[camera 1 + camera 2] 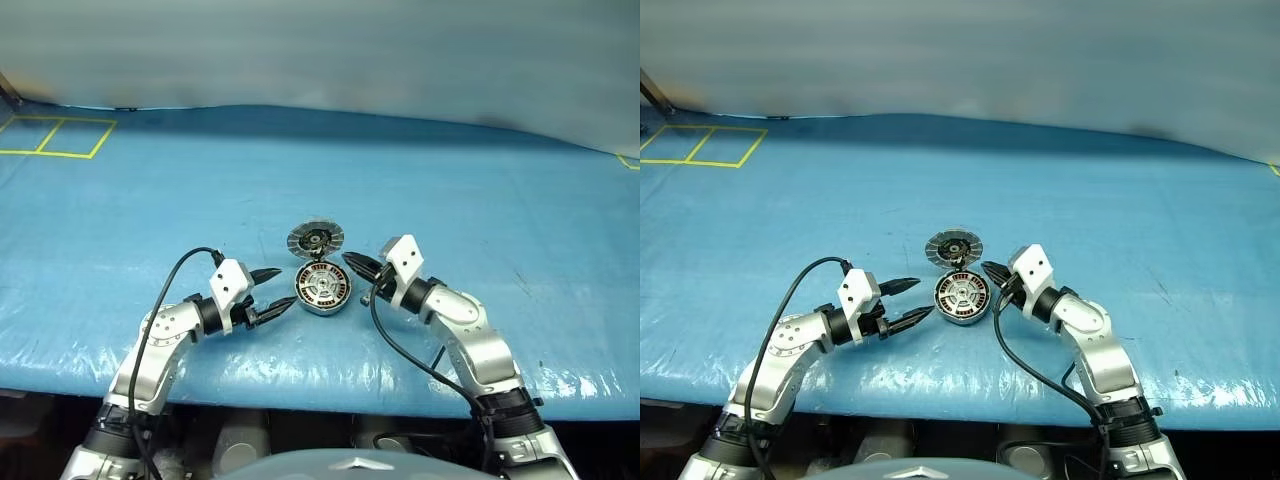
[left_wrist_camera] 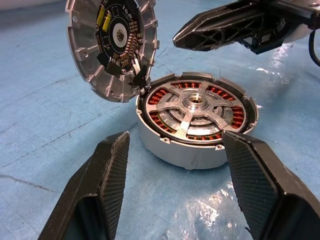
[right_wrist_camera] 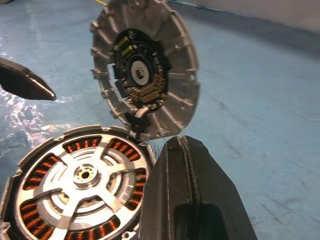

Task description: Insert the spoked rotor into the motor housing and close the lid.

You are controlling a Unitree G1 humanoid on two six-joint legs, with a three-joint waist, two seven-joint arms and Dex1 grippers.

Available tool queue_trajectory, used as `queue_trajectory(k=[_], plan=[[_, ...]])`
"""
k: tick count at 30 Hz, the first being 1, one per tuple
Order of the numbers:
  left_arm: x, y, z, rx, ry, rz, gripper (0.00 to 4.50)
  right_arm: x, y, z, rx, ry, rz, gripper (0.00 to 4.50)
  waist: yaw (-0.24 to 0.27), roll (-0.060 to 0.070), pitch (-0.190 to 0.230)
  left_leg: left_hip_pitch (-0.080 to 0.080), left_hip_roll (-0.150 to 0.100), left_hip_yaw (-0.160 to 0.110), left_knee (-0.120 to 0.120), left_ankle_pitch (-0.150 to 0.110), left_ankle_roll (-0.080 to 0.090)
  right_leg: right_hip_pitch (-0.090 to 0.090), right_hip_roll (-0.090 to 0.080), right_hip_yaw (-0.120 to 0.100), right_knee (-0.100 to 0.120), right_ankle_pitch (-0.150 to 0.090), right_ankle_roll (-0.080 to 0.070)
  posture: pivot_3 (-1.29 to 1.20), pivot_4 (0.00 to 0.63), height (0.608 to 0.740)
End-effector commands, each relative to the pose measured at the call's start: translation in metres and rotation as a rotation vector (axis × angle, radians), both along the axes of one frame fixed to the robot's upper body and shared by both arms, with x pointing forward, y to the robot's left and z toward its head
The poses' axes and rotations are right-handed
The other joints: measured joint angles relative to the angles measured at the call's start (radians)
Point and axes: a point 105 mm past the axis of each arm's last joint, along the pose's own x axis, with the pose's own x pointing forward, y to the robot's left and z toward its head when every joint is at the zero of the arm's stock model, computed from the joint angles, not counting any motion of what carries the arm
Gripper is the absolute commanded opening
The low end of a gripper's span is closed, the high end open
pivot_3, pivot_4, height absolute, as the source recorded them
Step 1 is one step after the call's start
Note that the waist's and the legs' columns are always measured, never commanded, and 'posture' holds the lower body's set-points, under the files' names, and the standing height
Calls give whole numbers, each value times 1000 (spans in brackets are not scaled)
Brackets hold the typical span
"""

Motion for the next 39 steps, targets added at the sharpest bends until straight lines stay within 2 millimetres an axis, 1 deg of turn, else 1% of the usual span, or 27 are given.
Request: queue_trajectory(k=[1, 3, 5, 7, 11, 13, 14, 16, 17, 19, 22, 27, 30, 31, 33, 39], plan=[[2, 7, 8, -26, -43, 38, 3123, 17, -13, 12, -39, -50, -82, 0, -1, 0, 0, 0, 0, 0, 0, 0, 0, 0, 0, 0, 0, 0, 0, 0, 150, 740], [1, 10, 6, -27, -52, 60, 3123, 32, -12, 19, -39, -71, -105, 0, -4, 0, 0, 0, 0, 0, 0, 0, 0, -1, 0, 0, 0, 0, 0, 0, 150, 740], [0, 13, 5, -36, -58, 76, 3123, 45, -1, 29, -14, -84, -68, 0, -11, 1, 1, 0, 0, 1, 0, 0, 0, -1, 0, 1, 0, 0, 0, 0, 150, 740], [0, 14, 4, -38, -63, 85, 3123, 53, 7, 33, -15, -92, -33, 0, -13, 1, 1, 0, 0, 1, -1, 0, 0, -1, 0, 1, 0, 0, 0, 0, 150, 740], [-1, 16, 2, -44, -69, 103, 3123, 64, 34, 51, 68, -96, 121, 0, -14, 2, 2, 0, 0, 1, -3, 0, 0, -1, 0, 1, 0, 0, 0, 0, 150, 740], [-2, 18, 1, -45, -69, 110, 3123, 62, 46, 58, 110, -82, 226, 0, -14, 2, 2, -1, 0, 1, -4, 0, 0, -2, 0, 0, -1, 0, 0, 0, 150, 740], [-3, 18, 1, -47, -68, 114, 3123, 57, 54, 62, 125, -77, 308, 0, -14, 2, 2, -1, 0, 1, -4, 0, 0, -2, 0, 0, -1, 0, 0, 0, 150, 740], [-4, 19, 1, -49, -68, 121, 3123, 47, 65, 68, 127, -74, 442, 0, -15, 3, 3, -1, 0, 1, -4, 0, 0, -2, 0, 0, -1, 0, -1, 0, 150, 740], [-5, 20, 0, -48, -69, 125, 3123, 42, 68, 68, 103, -70, 506, 0, -15, 3, 3, -1, 0, 1, -5, 0, 0, -2, 0, 0, -1, -1, -1, 0, 150, 740], [-5, 21, 0, -46, -69, 131, 3123, 37, 69, 67, 64, -61, 576, 0, -15, 3, 3, -1, 0, 1, -5, 0, 0, -2, 0, 0, 0, -1, -1, 0, 150, 740], [-6, 23, 0, -44, -73, 140, 3123, 28, 67, 60, -7, -44, 649, 0, -14, 3, 3, -1, 0, 1, -5, 0, 0, -2, 0, 0, 0, -1, -1, 0, 150, 740], [-6, 28, 1, -36, -80, 152, 3123, 14, 58, 34, -180, -12, 711, 0, -15, 3, 3, -1, 0, 1, -5, 0, 0, -4, 0, 0, 0, -1, -1, 0, 150, 740], [-6, 29, 1, -35, -80, 155, 3123, 3, 51, 14, -290, 3, 721, 0, -14, 3, 3, -2, 0, 1, -5, 0, 0, -5, 0, 0, 0, -1, -1, 0, 150, 740], [-5, 30, 1, -34, -80, 156, 3123, -3, 47, 2, -316, 21, 709, 0, -12, 3, 3, -3, 0, 1, -5, 0, 0, -7, 0, 0, 0, -1, -1, 0, 150, 740], [-4, 30, 1, -33, -80, 157, 3123, -11, 44, -13, -337, 41, 688, 0, -11, 3, 3, -5, 0, 1, -5, 0, 0, -9, 0, 0, 0, -1, -1, 0, 150, 740], [-2, 28, 2, -33, -79, 139, 3123, -23, 41, -35, -358, 67, 629, 0, -13, 1, 1, -4, 1, 1, -3, 0, 0, -7, 0, 0, 0, -1, -1, 0, 150, 740]])
